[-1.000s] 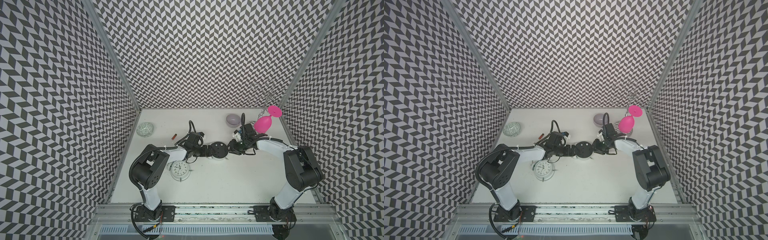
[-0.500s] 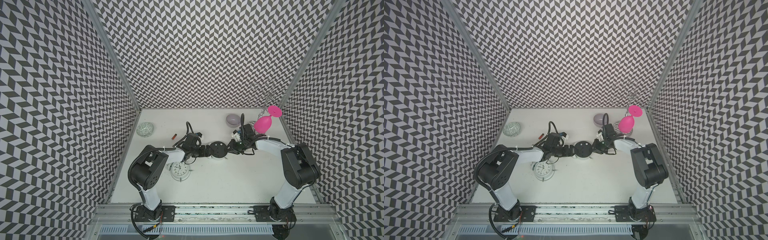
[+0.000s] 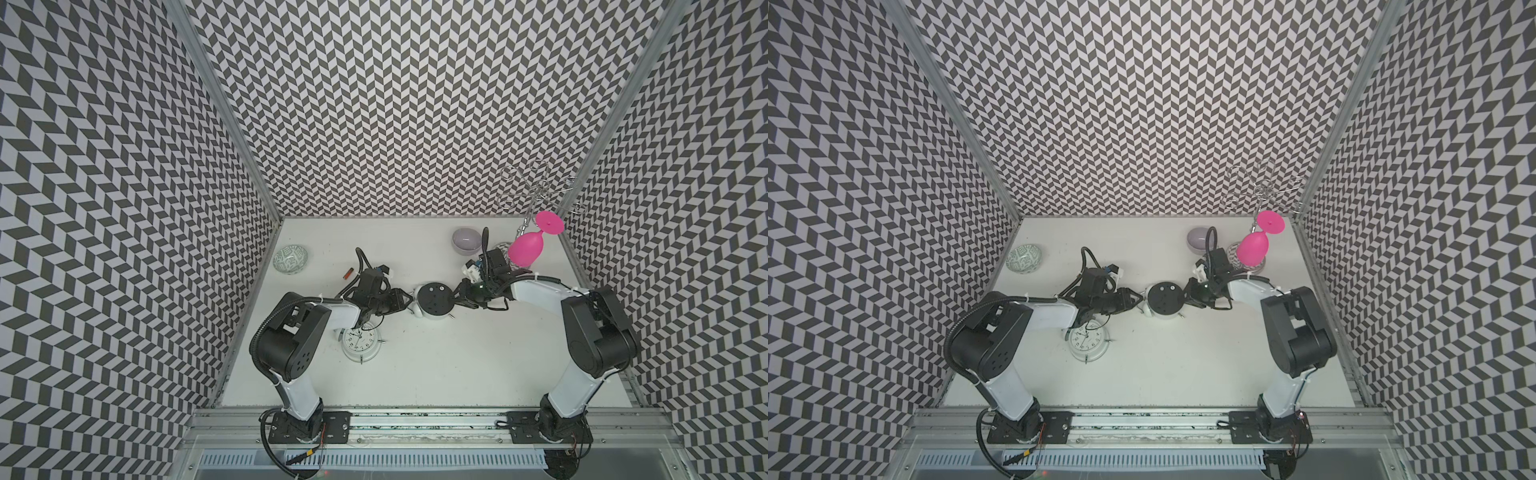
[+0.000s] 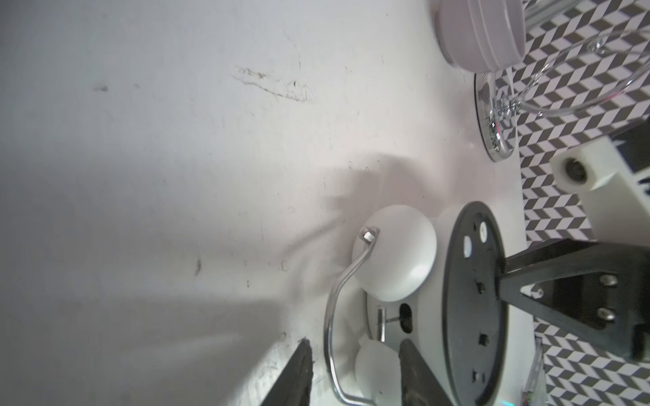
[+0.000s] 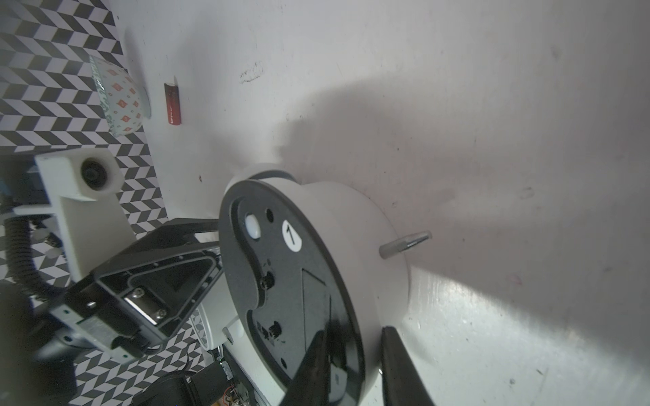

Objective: Insert the battery into the alarm
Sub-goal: Install the cover on the alarm, then adjust the alarm at the center of the board.

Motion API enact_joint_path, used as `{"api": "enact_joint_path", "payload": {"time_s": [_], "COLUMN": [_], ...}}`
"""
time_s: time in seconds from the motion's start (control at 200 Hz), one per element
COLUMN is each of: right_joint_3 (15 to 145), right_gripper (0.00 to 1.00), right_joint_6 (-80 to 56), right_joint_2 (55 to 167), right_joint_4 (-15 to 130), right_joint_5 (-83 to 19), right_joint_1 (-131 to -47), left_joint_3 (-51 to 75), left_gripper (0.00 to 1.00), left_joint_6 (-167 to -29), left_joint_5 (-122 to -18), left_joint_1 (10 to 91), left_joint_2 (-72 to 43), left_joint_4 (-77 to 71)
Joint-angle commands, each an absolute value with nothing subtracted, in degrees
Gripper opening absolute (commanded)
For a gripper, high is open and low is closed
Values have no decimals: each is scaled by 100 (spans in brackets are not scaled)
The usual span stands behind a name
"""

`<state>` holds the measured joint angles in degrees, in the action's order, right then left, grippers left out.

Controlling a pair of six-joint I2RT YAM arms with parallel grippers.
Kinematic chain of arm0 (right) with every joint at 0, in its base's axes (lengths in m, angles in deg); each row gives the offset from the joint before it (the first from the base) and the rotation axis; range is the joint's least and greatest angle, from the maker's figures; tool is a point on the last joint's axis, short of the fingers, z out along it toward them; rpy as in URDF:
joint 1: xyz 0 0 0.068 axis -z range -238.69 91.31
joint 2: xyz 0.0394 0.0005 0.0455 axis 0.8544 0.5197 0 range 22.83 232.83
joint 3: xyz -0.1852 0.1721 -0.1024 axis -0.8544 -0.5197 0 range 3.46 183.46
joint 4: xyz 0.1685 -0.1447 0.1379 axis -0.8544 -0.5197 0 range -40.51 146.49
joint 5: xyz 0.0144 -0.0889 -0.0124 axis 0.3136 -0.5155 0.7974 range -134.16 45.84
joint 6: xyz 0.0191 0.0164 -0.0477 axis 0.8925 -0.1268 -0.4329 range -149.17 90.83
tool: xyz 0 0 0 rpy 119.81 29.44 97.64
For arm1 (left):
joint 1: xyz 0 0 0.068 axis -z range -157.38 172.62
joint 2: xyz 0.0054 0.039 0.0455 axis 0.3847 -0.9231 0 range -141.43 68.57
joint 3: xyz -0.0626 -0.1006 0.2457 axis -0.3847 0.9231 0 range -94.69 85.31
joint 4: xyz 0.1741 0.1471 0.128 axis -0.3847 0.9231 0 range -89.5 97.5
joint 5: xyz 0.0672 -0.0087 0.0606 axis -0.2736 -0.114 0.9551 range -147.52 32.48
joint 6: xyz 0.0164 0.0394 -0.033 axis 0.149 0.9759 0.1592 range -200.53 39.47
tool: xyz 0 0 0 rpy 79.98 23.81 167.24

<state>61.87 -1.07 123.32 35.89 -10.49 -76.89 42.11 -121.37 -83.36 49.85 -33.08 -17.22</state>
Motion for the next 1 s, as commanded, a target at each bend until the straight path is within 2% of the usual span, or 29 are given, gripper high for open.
{"api": "enact_joint_path", "payload": {"time_s": [0.0,0.265,0.456,0.591,0.661,0.841,0.996], "right_joint_3": [6013,6049,6107,6142,6186,5961,5637], "right_gripper": [25,25,26,31,38,52,61], "right_joint_6": [-184,-201,-204,-220,-237,-167,-182], "right_joint_2": [12444,12409,12238,11896,11716,11156,10753], "right_joint_4": [3443,3464,3548,3633,3641,4176,4735], "right_joint_5": [-1331,-1221,-1054,-1027,-1024,-988,-924], "right_joint_1": [-7697,-7696,-7691,-7680,-7666,-7662,-7677], "left_joint_3": [4125,4015,3815,3734,3668,3142,2495], "left_gripper": [31,21,0,0,0,0,0], "left_joint_6": [-12258,-12272,-12239,-12254,-12205,-11677,-11291], "left_joint_5": [-8484,-8486,-8395,-8224,-7976,-7294,-6598], "left_joint_1": [4967,4965,4953,4941,4940,4901,4900], "left_joint_2": [-3542,-3789,-3830,-3505,-3256,-2655,-2322], "left_joint_4": [-1937,-2031,-2039,-1928,-1670,-450,454]}}
